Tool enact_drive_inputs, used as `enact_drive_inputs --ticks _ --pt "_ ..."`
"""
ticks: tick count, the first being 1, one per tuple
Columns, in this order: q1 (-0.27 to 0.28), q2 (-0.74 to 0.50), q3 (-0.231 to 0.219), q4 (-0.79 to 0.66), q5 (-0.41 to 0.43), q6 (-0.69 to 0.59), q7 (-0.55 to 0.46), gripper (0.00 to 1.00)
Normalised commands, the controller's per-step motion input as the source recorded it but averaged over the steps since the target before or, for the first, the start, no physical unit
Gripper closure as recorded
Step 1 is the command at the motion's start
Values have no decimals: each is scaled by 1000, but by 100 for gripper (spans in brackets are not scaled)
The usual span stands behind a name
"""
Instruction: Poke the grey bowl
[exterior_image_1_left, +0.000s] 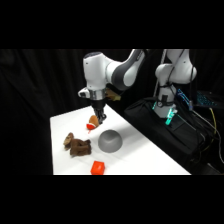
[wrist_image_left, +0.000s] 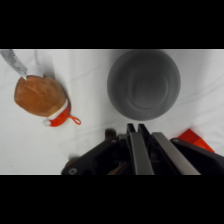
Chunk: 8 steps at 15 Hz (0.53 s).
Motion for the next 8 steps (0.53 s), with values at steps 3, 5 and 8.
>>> enact_drive_inputs --ticks 3,5,8 --pt "17 161 25 -42 34 259 -7 100" --pt "10 225 38 28 66 175 -69 100" --pt "4 238 38 65 66 168 -111 100"
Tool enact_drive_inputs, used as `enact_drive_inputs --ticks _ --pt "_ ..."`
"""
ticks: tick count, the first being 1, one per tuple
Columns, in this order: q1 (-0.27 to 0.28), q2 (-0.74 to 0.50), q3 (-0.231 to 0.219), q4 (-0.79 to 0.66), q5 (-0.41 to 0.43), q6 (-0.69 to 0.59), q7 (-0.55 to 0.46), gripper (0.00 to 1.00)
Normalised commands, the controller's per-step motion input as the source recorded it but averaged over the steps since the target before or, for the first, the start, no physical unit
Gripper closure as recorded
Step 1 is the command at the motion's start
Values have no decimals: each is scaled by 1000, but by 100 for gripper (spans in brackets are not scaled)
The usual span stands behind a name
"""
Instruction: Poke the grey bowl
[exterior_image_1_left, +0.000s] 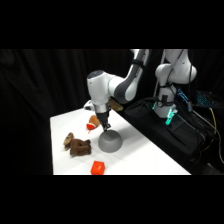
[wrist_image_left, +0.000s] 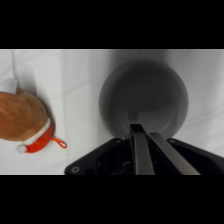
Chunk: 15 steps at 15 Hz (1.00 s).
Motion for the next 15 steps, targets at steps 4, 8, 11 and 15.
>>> enact_drive_inputs --ticks 4,8,11,15 --pt "-30 242 47 127 87 193 -194 100" --pt "18 49 12 25 27 97 -103 100" --pt "81 -375 -25 -217 -41 -73 13 100" --pt "58 -484 -26 -158 -19 -263 45 72"
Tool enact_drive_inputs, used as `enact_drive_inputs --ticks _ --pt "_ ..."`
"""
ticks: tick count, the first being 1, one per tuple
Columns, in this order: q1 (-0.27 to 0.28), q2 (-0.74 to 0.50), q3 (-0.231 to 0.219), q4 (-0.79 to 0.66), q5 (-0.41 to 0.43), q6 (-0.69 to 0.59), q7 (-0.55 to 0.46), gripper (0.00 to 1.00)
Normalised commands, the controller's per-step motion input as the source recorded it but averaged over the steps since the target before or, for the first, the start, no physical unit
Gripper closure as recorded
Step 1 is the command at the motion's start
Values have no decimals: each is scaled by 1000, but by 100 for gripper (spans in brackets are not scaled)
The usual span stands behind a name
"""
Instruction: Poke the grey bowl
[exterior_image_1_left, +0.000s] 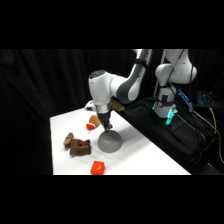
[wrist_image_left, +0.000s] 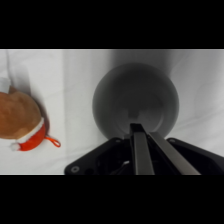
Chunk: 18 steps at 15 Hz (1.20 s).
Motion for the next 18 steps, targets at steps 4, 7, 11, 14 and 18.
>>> enact_drive_inputs --ticks 4,7,11,14,18 --pt "51 -379 -39 -32 -59 -345 137 31" --pt "34 -308 -21 16 -61 -286 121 0" --pt "21 -268 -9 36 -61 -249 104 0" --pt "4 -224 -8 73 -63 -250 97 0" --pt "-7 -186 -8 100 -87 -211 113 0"
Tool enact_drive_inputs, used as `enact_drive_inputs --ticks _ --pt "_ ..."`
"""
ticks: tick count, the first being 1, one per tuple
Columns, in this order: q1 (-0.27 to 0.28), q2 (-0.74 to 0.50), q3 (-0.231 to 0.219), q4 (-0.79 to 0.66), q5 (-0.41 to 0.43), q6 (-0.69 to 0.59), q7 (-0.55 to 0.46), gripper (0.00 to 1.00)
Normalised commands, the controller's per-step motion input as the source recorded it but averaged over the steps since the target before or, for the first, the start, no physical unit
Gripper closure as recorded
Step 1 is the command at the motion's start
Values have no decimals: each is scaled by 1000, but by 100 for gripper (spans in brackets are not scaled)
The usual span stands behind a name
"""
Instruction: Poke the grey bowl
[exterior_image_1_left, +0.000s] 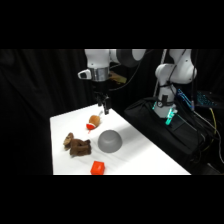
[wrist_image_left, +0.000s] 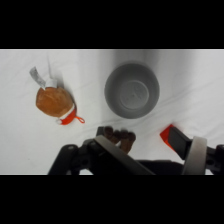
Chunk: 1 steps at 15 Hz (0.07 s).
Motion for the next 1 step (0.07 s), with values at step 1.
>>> enact_drive_inputs --ticks 1 --pt "-13 -165 -6 100 -88 -177 101 0"
